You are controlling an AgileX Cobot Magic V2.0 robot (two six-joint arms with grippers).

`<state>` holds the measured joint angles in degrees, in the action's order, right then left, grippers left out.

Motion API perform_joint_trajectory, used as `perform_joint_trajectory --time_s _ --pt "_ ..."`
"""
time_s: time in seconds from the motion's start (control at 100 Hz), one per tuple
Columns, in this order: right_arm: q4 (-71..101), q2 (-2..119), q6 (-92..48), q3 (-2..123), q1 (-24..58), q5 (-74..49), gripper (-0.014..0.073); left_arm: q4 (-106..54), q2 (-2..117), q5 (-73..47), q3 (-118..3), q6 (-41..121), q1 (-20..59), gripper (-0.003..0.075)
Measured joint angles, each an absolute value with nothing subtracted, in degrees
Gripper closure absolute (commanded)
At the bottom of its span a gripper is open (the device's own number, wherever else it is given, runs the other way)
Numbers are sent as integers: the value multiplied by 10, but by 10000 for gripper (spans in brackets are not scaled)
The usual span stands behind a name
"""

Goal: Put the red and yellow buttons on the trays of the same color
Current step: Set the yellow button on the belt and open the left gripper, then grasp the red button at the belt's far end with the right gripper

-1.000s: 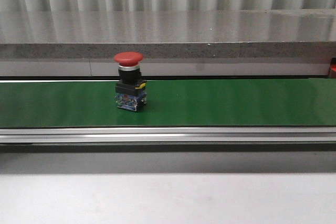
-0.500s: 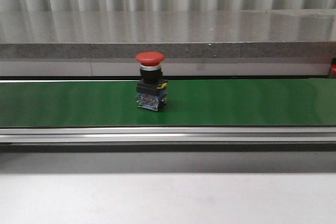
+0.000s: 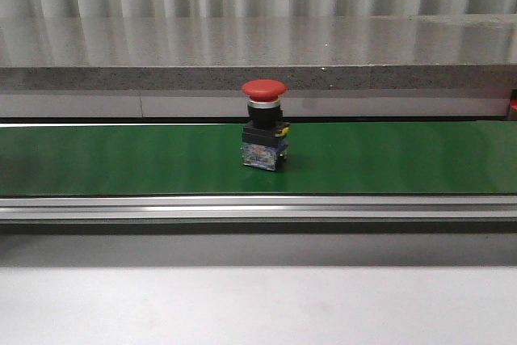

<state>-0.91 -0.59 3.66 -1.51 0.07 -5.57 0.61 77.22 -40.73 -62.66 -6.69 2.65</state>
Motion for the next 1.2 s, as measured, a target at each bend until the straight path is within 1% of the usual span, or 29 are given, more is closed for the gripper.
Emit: perform_joint_trajectory --time_s 0.11,0.24,0.54,0.61,0.68,0.75,0.8,0.82,0.87,0.89,0.92,0.94,1.07,1.2 --pt "-9 -6 37 -15 1 -56 661 8 720 -406 -624 -66 35 155" --pt "-9 -6 37 -15 1 -55 661 10 651 -393 -592 -66 38 155" --pt "-9 -6 37 -15 1 -55 661 9 453 -360 -442 -58 38 156" --pt "-9 -6 37 -15 1 -53 661 6 407 -359 -407 -58 38 180" --pt "-9 -6 37 -15 1 -46 661 5 363 -358 -377 -58 38 249" --pt "-9 -6 37 -15 1 -38 661 5 326 -358 -350 -58 38 360" --pt "-9 -6 37 -15 1 -30 661 5 301 -358 -334 -58 38 470" --pt "-9 -6 37 -15 1 -28 661 5 295 -358 -328 -58 38 500" --pt "-9 -6 39 -15 1 -21 661 5 275 -358 -316 -58 38 618" --pt "-9 -6 42 -15 1 -19 661 5 271 -358 -311 -58 38 647" --pt "-7 -6 46 -15 1 -15 661 5 262 -358 -307 -58 38 717" --pt "-5 -6 51 -15 1 -14 661 5 257 -358 -304 -58 38 739" --pt "0 -6 76 -12 1 -16 661 5 246 -357 -297 -58 38 740" --pt "0 -2 86 37 1 -59 661 5 246 -356 -296 -58 38 740"
